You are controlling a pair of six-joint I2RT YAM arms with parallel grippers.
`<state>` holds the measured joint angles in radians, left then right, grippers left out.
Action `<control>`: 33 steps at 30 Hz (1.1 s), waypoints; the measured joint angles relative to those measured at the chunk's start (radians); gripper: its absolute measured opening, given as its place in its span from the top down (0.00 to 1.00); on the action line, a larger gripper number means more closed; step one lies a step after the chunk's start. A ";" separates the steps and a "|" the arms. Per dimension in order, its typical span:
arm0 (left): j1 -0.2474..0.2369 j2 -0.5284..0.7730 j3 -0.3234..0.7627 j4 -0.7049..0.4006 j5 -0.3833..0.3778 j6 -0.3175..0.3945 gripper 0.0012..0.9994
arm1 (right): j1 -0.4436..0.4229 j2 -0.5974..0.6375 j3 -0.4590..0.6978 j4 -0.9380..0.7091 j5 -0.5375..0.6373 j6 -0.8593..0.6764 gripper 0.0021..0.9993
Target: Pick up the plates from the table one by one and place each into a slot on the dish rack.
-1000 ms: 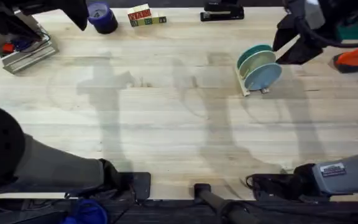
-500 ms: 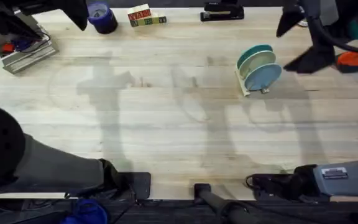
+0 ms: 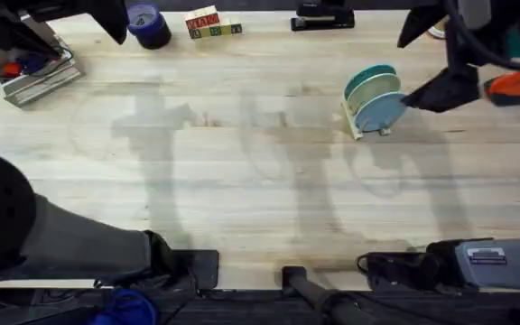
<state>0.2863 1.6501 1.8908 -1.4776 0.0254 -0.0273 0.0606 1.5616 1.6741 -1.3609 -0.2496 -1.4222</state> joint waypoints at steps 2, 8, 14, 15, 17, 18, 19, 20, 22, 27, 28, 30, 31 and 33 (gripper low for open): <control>0.000 0.000 0.000 0.000 0.000 0.000 0.00 | 0.011 0.000 0.000 0.000 -0.055 0.048 0.00; 0.000 0.000 0.000 0.000 0.000 0.000 0.00 | 0.039 0.000 0.000 0.007 -0.242 0.121 0.01; 0.000 0.000 0.000 0.000 0.000 0.000 0.00 | 0.044 0.000 0.000 0.049 -0.336 0.258 0.01; 0.000 0.000 0.000 0.000 0.000 0.000 0.00 | 0.044 0.000 0.000 0.070 -0.343 0.304 0.01; 0.000 0.000 0.000 0.000 0.000 0.000 0.00 | 0.044 0.000 0.000 0.105 -0.350 0.393 0.01; 0.000 0.000 0.000 0.000 0.000 0.000 0.00 | 0.044 0.000 0.000 0.126 -0.352 0.445 0.01; 0.000 0.000 0.000 0.000 0.000 0.000 0.00 | 0.044 0.000 0.000 0.147 -0.355 0.503 0.00; 0.000 0.000 0.000 0.000 0.000 0.000 0.00 | 0.044 0.000 0.000 0.168 -0.357 0.560 0.00; 0.000 0.000 0.000 0.000 0.000 0.000 0.00 | 0.044 0.000 0.000 0.202 -0.354 0.681 0.00; 0.000 0.000 0.000 0.000 0.001 0.000 0.01 | 0.044 0.000 0.000 0.236 -0.251 1.025 0.00; 0.000 0.000 0.000 0.000 0.001 0.000 0.01 | 0.044 0.000 0.000 0.237 -0.234 1.081 0.00; 0.000 0.000 0.000 0.000 0.001 0.000 0.01 | 0.044 0.000 0.000 0.239 -0.208 1.160 0.01; 0.000 0.000 0.000 0.000 0.001 0.000 0.01 | 0.044 0.000 0.000 0.239 -0.201 1.185 0.00; 0.000 0.000 0.000 0.000 0.002 0.000 0.01 | 0.044 0.000 0.000 0.239 -0.182 1.218 0.00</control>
<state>0.2865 1.6501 1.8908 -1.4776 0.0269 -0.0277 0.1043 1.5616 1.6741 -1.1221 -0.4312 -0.2045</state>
